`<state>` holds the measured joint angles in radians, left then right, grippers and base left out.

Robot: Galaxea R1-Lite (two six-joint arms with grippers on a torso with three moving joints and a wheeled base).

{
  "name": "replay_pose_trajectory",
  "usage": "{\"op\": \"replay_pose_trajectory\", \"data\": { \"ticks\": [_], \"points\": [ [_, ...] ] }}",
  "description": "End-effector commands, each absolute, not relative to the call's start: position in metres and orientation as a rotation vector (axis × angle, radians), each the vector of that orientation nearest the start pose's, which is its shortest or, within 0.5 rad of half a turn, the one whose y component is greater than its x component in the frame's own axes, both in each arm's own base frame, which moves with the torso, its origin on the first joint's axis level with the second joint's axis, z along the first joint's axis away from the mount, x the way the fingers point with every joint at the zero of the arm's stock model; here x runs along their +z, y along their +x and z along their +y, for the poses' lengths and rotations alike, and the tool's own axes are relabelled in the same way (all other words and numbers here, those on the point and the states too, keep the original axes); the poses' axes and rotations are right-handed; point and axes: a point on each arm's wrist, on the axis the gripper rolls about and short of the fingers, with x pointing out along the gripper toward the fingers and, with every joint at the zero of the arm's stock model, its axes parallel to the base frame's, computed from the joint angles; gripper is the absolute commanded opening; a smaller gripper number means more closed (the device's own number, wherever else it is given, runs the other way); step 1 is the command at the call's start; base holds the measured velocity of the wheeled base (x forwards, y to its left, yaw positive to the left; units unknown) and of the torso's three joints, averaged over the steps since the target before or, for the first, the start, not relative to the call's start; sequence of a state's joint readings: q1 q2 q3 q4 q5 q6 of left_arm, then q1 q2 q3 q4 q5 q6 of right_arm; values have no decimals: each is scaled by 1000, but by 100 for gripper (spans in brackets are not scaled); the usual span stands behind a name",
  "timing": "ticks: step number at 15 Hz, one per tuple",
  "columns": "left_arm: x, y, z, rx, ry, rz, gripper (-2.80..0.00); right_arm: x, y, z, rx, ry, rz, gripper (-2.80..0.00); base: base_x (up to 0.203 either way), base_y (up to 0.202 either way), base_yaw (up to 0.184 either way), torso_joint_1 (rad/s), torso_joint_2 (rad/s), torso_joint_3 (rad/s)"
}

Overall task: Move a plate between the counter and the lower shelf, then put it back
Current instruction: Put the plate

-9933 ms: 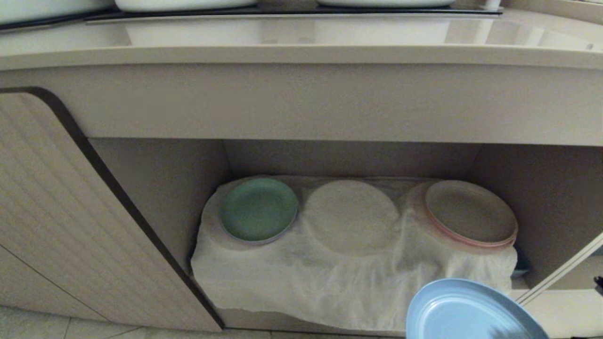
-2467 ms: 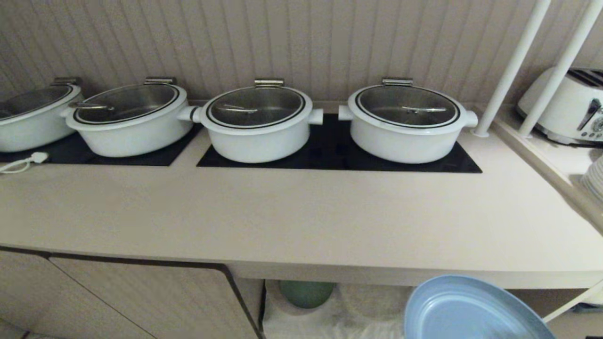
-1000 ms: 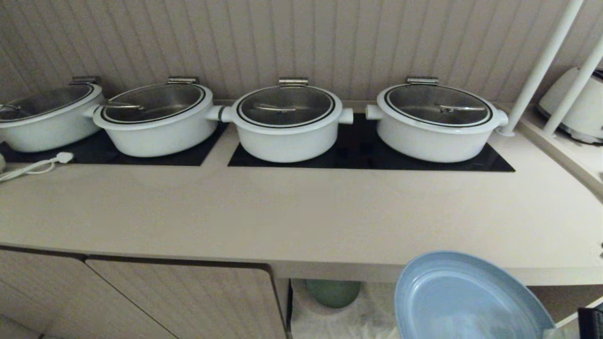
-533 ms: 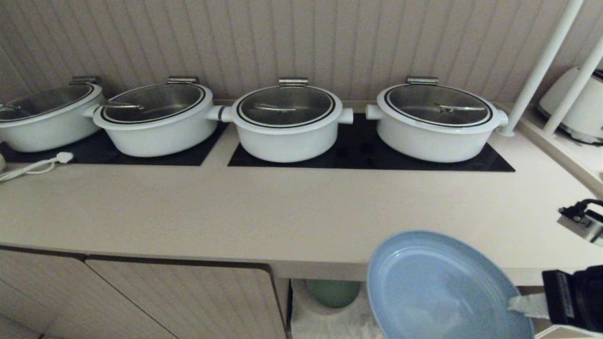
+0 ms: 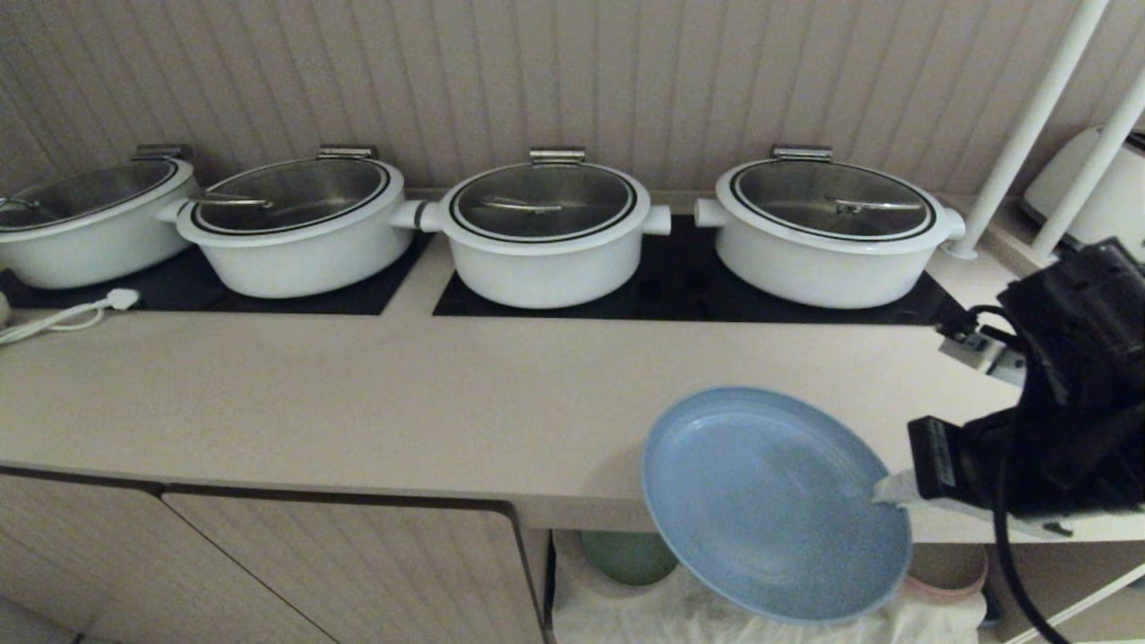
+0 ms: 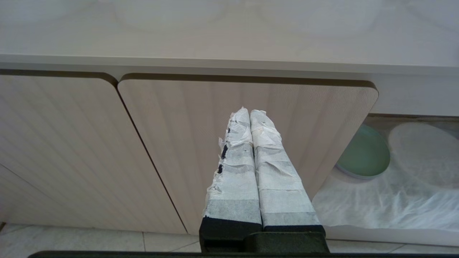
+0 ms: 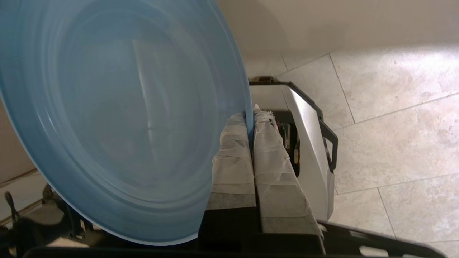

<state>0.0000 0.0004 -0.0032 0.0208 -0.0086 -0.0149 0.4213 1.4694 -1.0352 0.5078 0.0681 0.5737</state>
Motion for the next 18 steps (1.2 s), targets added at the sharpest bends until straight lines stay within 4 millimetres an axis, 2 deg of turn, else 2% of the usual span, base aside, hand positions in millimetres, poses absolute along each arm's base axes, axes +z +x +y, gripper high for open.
{"op": "replay_pose_trajectory", "data": {
  "ticks": [1, 4, 8, 11, 18],
  "points": [
    [74, -23, 0, -8, -15, 18, -280, 201, 229, 104, 157, 337, 1075, -280, 0, 0, 0, 0, 0, 0],
    [74, -23, 0, -8, -15, 18, -280, 203, 253, 115, 166, 338, 1061, -280, 0, 0, 0, 0, 0, 0],
    [74, -23, 0, -9, -15, 18, -280, 205, 274, 125, 170, 346, 1045, -280, 0, 0, 0, 0, 0, 0],
    [74, -23, 0, -8, -15, 18, -280, 195, 283, 128, 159, 340, 1069, -280, 0, 0, 0, 0, 0, 0],
    [74, -23, 0, -8, -15, 18, -280, 191, 301, 136, 158, 345, 1067, -280, 0, 0, 0, 0, 0, 0]
  ]
}}
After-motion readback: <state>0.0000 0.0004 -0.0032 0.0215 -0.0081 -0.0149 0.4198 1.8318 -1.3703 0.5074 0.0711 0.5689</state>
